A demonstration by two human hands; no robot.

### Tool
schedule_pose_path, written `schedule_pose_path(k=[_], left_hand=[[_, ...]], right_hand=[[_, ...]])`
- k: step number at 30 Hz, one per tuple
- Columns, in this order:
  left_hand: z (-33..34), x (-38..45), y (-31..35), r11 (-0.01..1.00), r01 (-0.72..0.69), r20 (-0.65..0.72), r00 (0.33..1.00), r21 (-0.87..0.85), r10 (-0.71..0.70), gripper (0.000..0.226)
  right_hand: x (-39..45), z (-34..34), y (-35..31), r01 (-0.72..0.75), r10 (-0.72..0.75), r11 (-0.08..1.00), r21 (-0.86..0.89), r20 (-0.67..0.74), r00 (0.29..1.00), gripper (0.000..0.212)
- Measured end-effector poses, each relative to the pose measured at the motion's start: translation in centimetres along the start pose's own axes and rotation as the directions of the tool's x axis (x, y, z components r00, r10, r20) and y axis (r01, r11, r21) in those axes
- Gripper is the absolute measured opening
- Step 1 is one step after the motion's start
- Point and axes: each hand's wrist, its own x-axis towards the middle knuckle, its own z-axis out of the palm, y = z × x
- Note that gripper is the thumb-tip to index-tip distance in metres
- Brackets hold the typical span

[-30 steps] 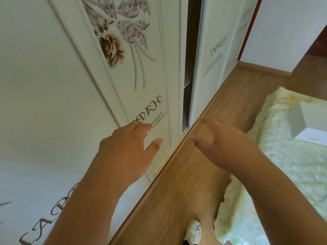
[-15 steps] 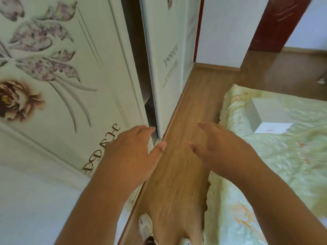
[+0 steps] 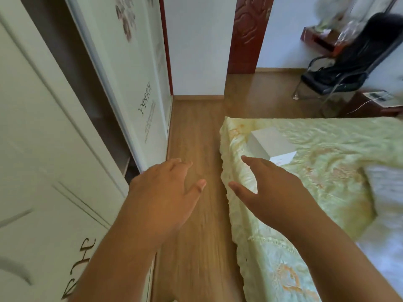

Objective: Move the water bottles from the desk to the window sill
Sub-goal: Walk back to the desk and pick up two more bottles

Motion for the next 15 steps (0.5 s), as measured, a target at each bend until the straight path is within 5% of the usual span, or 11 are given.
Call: schedule_pose_path(k=[15], left_hand=[[-1.8, 12.1, -4.2, 0.998, -0.021, 0.064, 0.998, 0.058, 0.018, 0.067]], right_hand=[[10.3, 1.2, -1.5, -0.100, 0.100, 0.995, 0.013, 0.020, 0.995, 0.074]])
